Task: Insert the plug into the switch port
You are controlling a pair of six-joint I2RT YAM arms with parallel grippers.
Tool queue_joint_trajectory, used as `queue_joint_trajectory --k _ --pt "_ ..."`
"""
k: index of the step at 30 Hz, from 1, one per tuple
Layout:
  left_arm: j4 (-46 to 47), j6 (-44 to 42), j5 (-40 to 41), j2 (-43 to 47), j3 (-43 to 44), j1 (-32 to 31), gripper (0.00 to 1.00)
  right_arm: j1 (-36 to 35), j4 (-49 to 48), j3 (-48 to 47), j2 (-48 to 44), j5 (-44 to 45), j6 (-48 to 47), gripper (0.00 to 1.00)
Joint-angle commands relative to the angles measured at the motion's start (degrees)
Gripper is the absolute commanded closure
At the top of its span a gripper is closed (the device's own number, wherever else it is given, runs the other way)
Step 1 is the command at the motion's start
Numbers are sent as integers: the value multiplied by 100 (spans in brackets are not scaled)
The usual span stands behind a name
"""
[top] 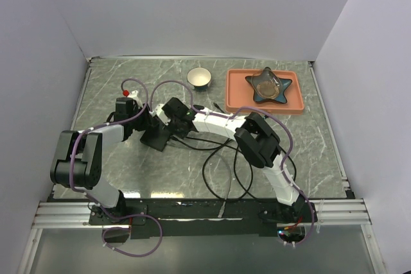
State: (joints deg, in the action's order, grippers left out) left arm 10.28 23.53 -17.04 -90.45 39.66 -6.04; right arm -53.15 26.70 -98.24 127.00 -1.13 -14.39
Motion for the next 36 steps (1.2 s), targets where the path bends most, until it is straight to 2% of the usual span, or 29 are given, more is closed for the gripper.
queue_joint_trajectory --k 1,9,14,21,36 --pt "-519 609 -2181 116 -108 -758 56 -258 -2881 -328 -298 -1144 77 100" --pt "-905 478 -1760 90 -2 -767 56 -258 -2969 -152 -545 -1302 -19 100" --pt "-1011 477 -1268 -7 42 -776 61 -249 -2846 -222 -676 -1601 -81 100" --pt "-1265 451 -1031 -148 173 -898 66 -249 -2837 -292 -782 -1882 42 100" --pt "-1301 337 -1100 -166 121 -951 66 -249 -2696 -258 -756 -1909 86 100"
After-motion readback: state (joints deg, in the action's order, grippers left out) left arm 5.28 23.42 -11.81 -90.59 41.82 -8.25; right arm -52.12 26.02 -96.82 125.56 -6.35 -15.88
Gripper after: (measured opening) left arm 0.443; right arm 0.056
